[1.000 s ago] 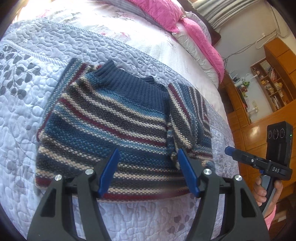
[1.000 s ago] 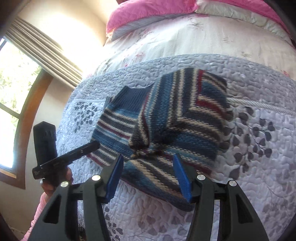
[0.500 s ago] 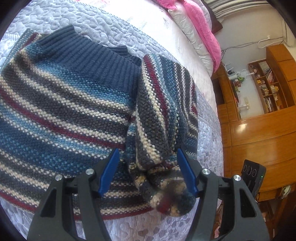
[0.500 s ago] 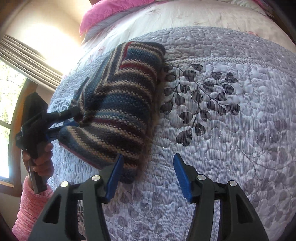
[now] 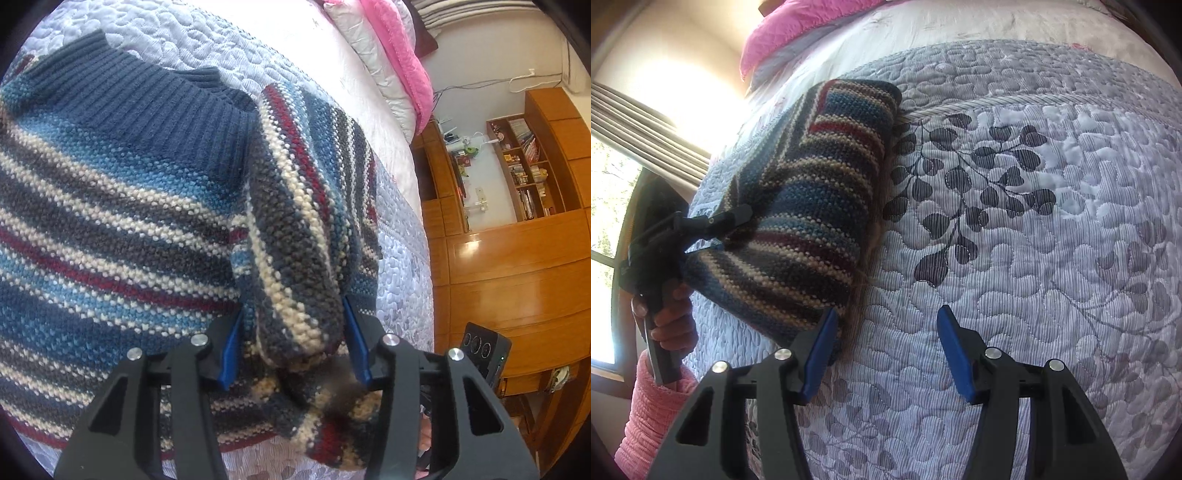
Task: Fold small clothes
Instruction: 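Grasp the folded striped sleeve end with the left tool, then fold the held end over the sweater bundle with the left tool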
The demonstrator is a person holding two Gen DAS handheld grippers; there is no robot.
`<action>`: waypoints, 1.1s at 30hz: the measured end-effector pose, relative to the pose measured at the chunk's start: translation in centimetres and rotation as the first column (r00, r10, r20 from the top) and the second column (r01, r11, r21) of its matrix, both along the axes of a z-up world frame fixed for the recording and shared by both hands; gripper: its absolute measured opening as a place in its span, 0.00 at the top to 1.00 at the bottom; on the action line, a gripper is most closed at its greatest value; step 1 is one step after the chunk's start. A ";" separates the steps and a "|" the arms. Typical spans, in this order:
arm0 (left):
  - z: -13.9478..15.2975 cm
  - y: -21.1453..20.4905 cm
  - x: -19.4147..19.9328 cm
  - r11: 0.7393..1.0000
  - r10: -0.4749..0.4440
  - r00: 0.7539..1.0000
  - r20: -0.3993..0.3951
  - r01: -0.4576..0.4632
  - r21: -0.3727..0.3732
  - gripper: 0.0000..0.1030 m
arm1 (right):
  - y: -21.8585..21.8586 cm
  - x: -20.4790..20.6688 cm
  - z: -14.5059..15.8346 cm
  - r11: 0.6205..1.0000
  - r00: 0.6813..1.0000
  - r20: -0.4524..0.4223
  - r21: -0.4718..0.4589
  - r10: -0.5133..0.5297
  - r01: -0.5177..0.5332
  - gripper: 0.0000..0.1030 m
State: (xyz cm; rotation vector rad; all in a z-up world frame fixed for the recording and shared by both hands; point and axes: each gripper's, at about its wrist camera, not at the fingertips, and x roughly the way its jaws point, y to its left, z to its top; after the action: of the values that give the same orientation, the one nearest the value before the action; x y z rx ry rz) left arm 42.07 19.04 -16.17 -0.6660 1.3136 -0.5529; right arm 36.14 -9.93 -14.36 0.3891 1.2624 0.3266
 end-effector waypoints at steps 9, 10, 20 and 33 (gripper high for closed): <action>0.2 0.8 -0.1 0.999 0.050 0.998 0.040 -0.049 -0.016 0.72 | -0.3 -0.4 -0.1 1.000 1.000 -0.007 0.007 -0.021 0.021 0.45; 0.3 1.0 -0.2 0.998 0.059 0.997 0.046 -0.058 -0.017 0.72 | -0.4 -0.4 -0.1 1.000 1.000 -0.009 0.008 -0.026 0.026 0.45; 1.9 2.9 -1.4 0.997 0.075 0.993 0.086 -0.074 -0.015 0.74 | 0.5 0.1 1.2 1.000 1.000 0.009 -0.022 -0.002 0.002 0.45; 9.3 14.7 -3.4 0.980 0.140 0.962 0.235 -0.169 0.108 0.75 | 4.6 2.1 0.9 0.999 0.999 0.005 0.006 0.054 -0.054 0.45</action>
State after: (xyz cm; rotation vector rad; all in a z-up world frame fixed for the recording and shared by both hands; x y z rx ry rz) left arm 38.67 33.72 -6.88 -0.5762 1.0636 -0.4011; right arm 38.24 -5.32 -13.49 0.3598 1.2693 0.3771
